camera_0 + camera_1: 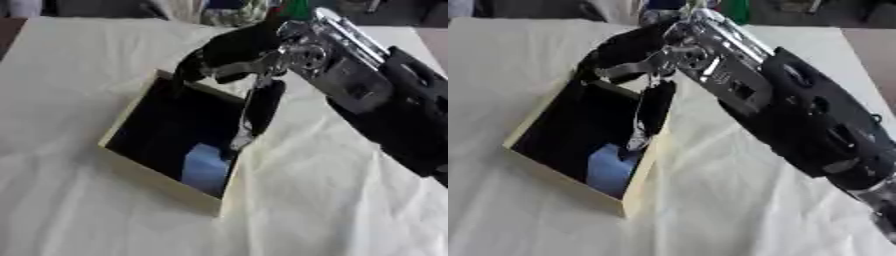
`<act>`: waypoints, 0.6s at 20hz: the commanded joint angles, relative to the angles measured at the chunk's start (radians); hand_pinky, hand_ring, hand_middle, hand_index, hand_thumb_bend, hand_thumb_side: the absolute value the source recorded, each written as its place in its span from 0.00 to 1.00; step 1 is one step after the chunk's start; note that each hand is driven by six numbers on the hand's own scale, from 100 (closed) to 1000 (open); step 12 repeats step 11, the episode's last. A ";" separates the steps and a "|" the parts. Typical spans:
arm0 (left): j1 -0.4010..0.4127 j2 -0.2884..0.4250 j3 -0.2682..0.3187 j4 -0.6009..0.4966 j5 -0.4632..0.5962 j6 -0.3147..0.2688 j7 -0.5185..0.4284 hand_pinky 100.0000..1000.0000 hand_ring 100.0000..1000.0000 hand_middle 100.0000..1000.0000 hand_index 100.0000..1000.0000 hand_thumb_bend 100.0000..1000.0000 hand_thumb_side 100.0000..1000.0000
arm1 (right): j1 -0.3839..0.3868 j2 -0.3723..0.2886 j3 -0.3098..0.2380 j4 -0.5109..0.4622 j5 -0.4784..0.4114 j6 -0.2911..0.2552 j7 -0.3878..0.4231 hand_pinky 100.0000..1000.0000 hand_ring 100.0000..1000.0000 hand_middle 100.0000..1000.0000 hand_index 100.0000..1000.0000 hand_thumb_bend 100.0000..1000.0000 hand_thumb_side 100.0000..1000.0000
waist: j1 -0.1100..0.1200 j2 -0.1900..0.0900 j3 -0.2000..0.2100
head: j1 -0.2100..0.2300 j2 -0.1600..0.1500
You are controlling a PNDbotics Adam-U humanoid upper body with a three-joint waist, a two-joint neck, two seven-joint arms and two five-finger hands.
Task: Pick up objects on the table and place them in the box.
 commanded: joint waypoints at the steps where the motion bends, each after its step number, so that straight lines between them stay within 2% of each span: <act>1: -0.005 0.007 0.008 -0.017 -0.001 -0.001 -0.002 0.66 0.45 0.35 0.68 0.21 0.01 | -0.006 -0.027 -0.045 -0.026 0.003 0.015 -0.036 0.87 0.91 0.86 0.90 0.47 0.34 | -0.007 -0.026 -0.001 | 0.001 0.009; 7: -0.002 0.008 0.011 -0.017 -0.004 -0.001 0.003 0.65 0.45 0.35 0.68 0.21 0.01 | 0.039 -0.079 -0.161 -0.121 -0.020 0.100 -0.153 0.83 0.86 0.82 0.88 0.40 0.21 | -0.004 -0.032 -0.005 | 0.007 0.013; 11: -0.001 0.010 0.015 -0.017 -0.005 -0.002 0.009 0.65 0.45 0.36 0.68 0.21 0.01 | 0.089 -0.135 -0.252 -0.215 -0.064 0.172 -0.238 0.80 0.83 0.80 0.87 0.30 0.18 | -0.001 -0.033 -0.013 | 0.017 0.019; 12: -0.001 0.010 0.015 -0.017 -0.005 -0.002 0.009 0.65 0.45 0.36 0.68 0.21 0.01 | 0.089 -0.135 -0.252 -0.215 -0.064 0.172 -0.238 0.80 0.83 0.80 0.87 0.30 0.18 | -0.001 -0.033 -0.013 | 0.017 0.019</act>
